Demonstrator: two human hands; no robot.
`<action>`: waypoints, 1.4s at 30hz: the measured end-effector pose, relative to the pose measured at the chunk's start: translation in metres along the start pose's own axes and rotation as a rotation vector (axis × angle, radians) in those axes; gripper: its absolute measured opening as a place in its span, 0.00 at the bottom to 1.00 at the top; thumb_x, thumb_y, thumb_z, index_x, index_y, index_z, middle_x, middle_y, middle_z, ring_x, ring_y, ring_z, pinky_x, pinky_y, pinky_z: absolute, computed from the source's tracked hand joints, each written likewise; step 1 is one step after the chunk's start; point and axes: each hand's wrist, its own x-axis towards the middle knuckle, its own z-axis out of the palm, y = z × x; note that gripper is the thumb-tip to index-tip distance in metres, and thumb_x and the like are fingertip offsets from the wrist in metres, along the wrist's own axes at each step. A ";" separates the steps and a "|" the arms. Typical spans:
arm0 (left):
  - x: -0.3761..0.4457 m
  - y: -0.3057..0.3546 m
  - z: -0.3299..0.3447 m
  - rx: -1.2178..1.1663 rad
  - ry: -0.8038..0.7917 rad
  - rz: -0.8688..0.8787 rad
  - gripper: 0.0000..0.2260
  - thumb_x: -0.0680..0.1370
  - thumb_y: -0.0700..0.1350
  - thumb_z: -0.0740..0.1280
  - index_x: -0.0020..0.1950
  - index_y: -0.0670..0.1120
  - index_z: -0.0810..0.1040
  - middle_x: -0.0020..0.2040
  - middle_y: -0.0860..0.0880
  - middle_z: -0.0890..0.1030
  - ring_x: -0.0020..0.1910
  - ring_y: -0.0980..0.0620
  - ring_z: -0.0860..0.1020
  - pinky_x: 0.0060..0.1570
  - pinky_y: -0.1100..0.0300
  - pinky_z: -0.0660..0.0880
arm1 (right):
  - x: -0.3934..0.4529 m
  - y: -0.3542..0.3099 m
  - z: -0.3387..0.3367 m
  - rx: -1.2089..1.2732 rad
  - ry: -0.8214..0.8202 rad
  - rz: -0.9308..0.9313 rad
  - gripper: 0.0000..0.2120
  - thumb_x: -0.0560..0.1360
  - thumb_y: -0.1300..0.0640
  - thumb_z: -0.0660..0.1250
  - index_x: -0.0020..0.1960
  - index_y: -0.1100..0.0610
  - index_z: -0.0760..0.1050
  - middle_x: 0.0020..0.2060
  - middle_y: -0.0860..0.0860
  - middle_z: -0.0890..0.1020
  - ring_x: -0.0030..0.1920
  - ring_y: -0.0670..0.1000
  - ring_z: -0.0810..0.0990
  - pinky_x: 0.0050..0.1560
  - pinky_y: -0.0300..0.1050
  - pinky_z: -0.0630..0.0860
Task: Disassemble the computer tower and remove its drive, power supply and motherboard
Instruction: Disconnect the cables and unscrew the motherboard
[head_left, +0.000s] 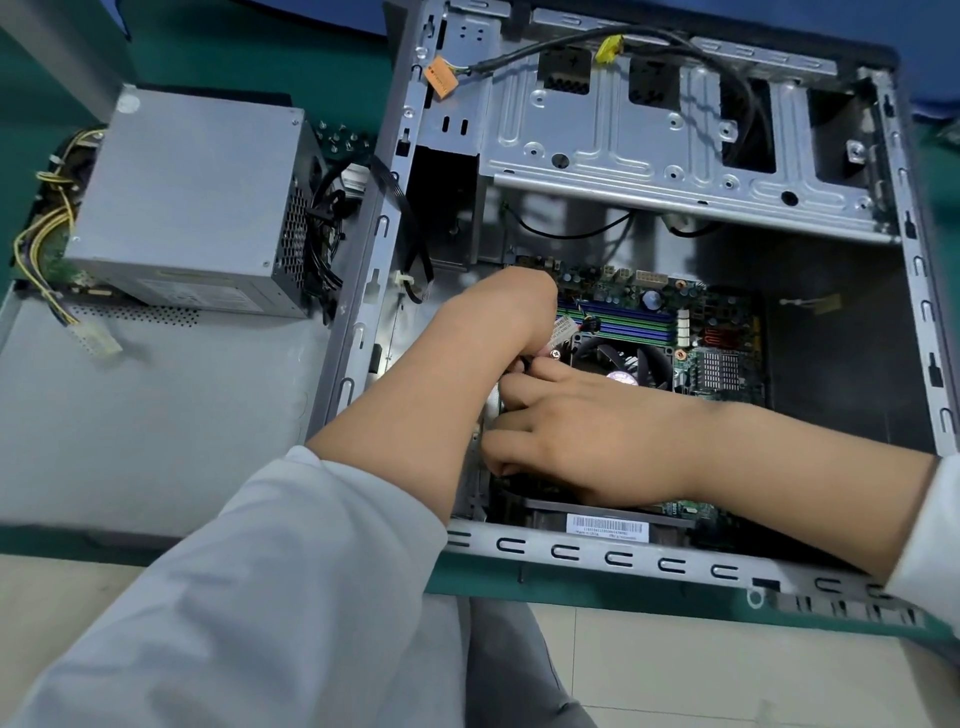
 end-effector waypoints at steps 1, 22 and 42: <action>0.000 0.000 0.000 0.001 -0.001 0.004 0.01 0.76 0.39 0.68 0.45 0.44 0.78 0.35 0.49 0.74 0.38 0.49 0.71 0.32 0.60 0.67 | 0.002 0.000 -0.002 -0.017 -0.009 -0.041 0.15 0.67 0.64 0.63 0.52 0.54 0.71 0.44 0.47 0.77 0.46 0.52 0.66 0.48 0.47 0.63; -0.005 0.002 -0.005 0.016 -0.010 0.007 0.09 0.73 0.31 0.62 0.46 0.42 0.78 0.41 0.46 0.76 0.38 0.48 0.71 0.34 0.58 0.68 | 0.002 0.001 0.003 0.035 0.031 0.256 0.20 0.80 0.43 0.45 0.54 0.52 0.71 0.39 0.50 0.77 0.48 0.53 0.72 0.59 0.43 0.57; -0.002 -0.002 -0.002 -0.034 -0.019 0.017 0.04 0.75 0.38 0.68 0.41 0.44 0.76 0.38 0.48 0.77 0.35 0.49 0.73 0.33 0.58 0.68 | 0.003 -0.009 0.007 0.153 0.138 0.363 0.10 0.80 0.49 0.56 0.52 0.52 0.73 0.38 0.48 0.77 0.44 0.51 0.69 0.48 0.34 0.46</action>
